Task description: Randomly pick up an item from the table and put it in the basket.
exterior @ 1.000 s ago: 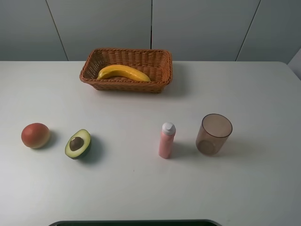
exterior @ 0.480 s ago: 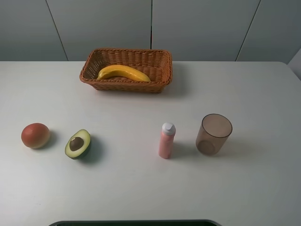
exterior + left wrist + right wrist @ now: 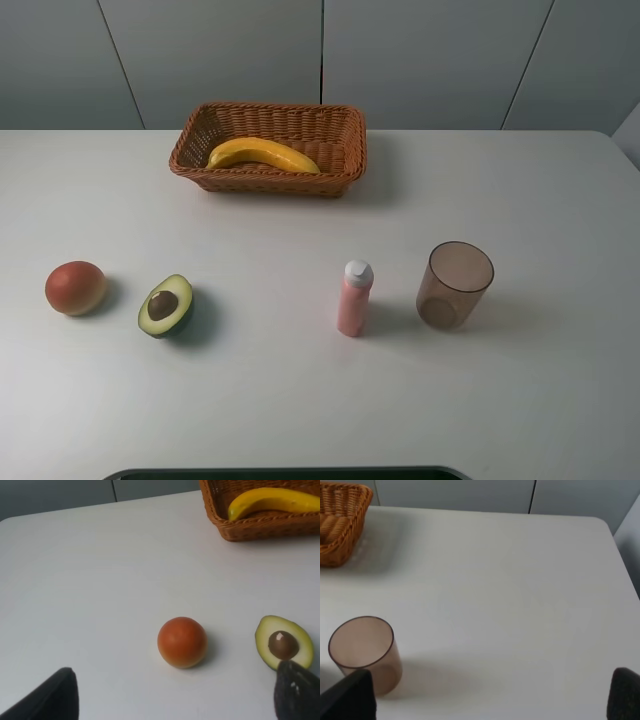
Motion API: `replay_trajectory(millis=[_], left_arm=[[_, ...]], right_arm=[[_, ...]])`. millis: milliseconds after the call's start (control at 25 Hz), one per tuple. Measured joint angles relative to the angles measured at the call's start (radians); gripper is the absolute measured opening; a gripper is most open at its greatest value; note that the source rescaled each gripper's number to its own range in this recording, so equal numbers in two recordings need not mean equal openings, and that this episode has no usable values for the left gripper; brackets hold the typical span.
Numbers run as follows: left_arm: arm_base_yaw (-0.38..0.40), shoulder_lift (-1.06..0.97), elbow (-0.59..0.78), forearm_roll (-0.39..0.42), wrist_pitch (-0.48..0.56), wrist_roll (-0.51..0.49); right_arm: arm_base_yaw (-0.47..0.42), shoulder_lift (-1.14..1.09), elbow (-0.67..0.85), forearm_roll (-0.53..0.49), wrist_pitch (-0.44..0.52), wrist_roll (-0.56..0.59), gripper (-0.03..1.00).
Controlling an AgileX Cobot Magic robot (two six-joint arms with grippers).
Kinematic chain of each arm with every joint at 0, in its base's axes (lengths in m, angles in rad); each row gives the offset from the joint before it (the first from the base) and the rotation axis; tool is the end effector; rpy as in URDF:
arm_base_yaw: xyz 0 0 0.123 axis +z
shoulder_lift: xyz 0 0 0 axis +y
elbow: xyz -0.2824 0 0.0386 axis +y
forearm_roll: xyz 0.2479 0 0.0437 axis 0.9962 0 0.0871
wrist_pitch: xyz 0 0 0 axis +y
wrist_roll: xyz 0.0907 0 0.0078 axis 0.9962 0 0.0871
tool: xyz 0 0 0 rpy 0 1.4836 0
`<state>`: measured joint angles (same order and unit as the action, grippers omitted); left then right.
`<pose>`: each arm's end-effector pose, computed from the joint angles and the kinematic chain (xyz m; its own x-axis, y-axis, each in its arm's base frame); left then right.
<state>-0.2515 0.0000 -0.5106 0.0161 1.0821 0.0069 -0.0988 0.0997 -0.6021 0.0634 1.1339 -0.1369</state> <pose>-0.0064 0.0030 0.2784 -0.4474 0.1299 -0.8848 0.2431 0.9698 0.0194 -0.0027 0.0055 0.3001 -0.5170 -0.0589 -0.8540 -0.0072 0.9979 -0.0645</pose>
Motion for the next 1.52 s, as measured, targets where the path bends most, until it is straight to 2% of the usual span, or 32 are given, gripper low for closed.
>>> replay_trajectory(millis=[280, 720, 1520], left_arm=[[0.000, 0.000, 0.000, 0.000, 0.000, -0.007], [0.000, 0.000, 0.000, 0.000, 0.000, 0.000], [0.000, 0.000, 0.000, 0.000, 0.000, 0.000]], right_arm=[[0.022, -0.066, 0.081, -0.023, -0.014, 0.022, 1.00], [0.052, -0.100, 0.089, -0.074, -0.032, 0.069, 1.00], [0.068, -0.100, 0.089, -0.074, -0.036, 0.073, 1.00]])
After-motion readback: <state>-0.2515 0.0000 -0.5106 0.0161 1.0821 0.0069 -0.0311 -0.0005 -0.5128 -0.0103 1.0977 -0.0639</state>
